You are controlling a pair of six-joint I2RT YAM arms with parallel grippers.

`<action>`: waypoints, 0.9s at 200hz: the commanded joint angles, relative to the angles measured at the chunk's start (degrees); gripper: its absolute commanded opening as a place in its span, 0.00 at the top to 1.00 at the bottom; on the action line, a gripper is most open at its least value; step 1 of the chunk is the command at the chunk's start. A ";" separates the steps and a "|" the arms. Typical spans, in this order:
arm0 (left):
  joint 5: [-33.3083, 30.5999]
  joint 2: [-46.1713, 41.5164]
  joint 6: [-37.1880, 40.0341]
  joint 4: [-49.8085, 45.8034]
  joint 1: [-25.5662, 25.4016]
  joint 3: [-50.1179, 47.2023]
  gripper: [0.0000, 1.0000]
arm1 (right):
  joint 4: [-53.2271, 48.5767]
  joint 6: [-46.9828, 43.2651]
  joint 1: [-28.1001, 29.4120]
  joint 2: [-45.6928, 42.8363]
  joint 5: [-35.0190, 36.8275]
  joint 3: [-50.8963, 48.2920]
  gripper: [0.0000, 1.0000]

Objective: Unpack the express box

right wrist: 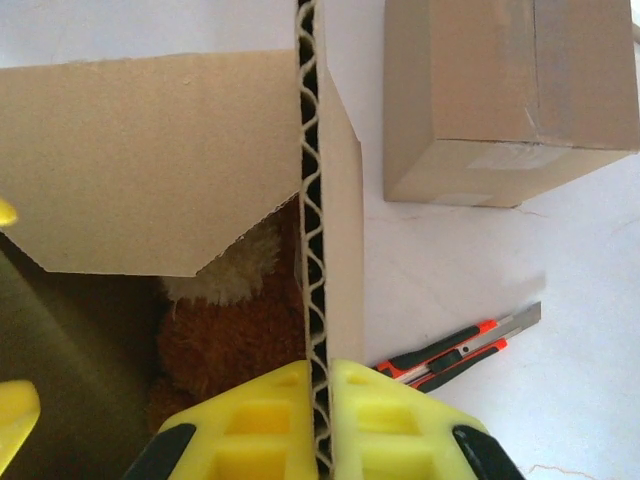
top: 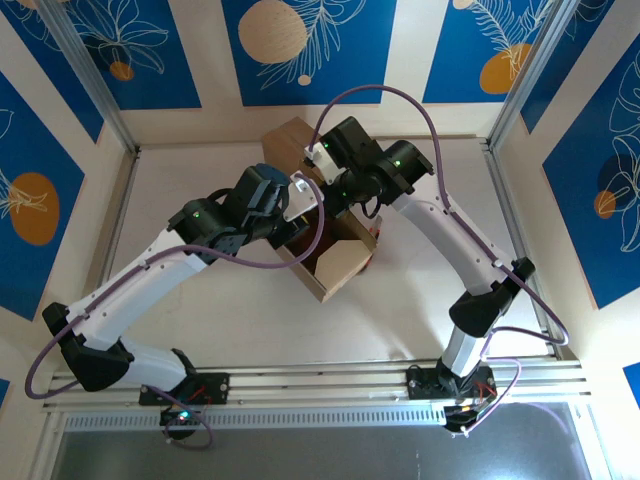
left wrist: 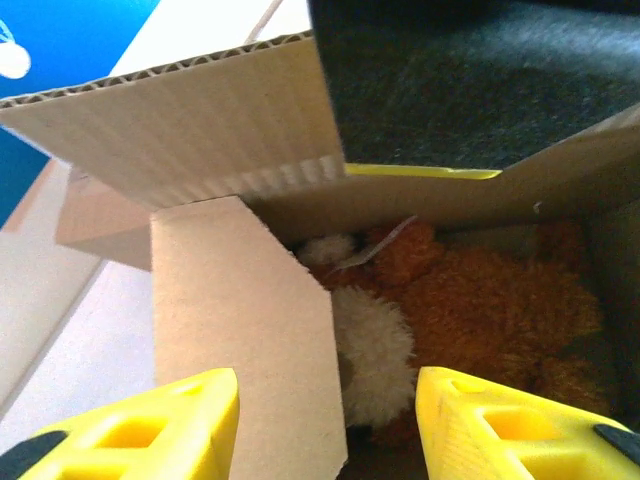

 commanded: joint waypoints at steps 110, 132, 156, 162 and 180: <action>-12.71 -1.99 -3.55 5.24 -1.90 -13.92 0.36 | -0.98 8.63 -4.38 -2.96 -22.84 7.31 1.00; -18.84 -2.50 -3.38 9.39 -1.88 -14.63 0.36 | -0.78 8.63 -4.16 -3.68 -23.65 6.28 1.00; -21.40 -3.75 -1.03 15.22 -1.90 -16.27 0.36 | -0.69 8.56 -4.00 -4.00 -24.19 5.43 1.00; -21.66 -3.80 -0.17 16.45 -1.87 -16.72 0.36 | -0.62 8.67 -3.98 -3.95 -24.52 5.20 1.00; -24.13 -2.67 2.11 19.04 -1.79 -17.22 0.37 | -0.35 8.73 -3.85 -3.95 -25.97 4.93 1.00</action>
